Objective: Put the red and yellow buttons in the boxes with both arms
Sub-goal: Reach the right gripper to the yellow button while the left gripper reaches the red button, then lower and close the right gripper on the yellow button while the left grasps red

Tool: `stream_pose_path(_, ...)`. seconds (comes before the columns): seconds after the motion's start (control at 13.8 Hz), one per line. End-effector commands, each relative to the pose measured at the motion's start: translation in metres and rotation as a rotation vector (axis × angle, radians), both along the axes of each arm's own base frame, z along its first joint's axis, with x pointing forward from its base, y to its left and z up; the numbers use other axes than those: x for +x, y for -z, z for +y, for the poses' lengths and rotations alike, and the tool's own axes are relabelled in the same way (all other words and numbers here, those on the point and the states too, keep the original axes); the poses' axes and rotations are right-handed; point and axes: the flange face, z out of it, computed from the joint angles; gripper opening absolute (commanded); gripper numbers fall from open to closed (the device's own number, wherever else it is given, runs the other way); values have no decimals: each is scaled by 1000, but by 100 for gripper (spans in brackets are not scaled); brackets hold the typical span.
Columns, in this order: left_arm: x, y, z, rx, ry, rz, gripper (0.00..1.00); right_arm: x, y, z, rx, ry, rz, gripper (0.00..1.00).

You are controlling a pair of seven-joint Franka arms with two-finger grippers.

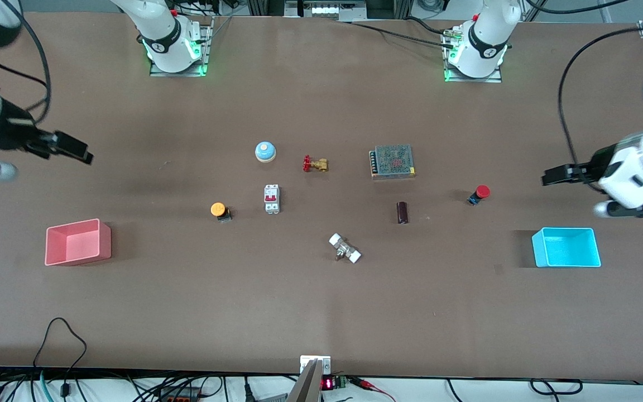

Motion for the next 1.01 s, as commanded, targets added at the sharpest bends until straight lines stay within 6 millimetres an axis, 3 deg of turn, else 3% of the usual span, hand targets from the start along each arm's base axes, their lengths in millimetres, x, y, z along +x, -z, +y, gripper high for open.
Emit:
stream_pose_path(0.0, -1, 45, -24, 21, 35, 1, 100, 21, 53, 36, 8, -76, 41, 100)
stream_pose_path(0.07, -3, 69, -35, 23, 39, -20, 100, 26, 79, 53, 0, -86, 52, 100)
stream_pose_path(0.14, -7, 90, -39, 22, 36, -38, 100, 32, 103, 58, -2, -76, 35, 100)
stream_pose_path(0.36, -15, 137, -38, 30, -51, -73, 100, 42, 154, 84, -13, 18, 8, 100)
stream_pose_path(0.51, -26, 158, -36, 44, -116, -44, 100, 38, 181, 123, -73, -166, 12, 100)
stream_pose_path(0.58, -33, 171, -36, 51, -143, -29, 100, 35, 189, 143, -80, -214, 6, 100)
stream_pose_path(0.94, -51, 214, -37, 68, -237, -37, 100, 32, 224, 178, -58, -277, 1, 100)
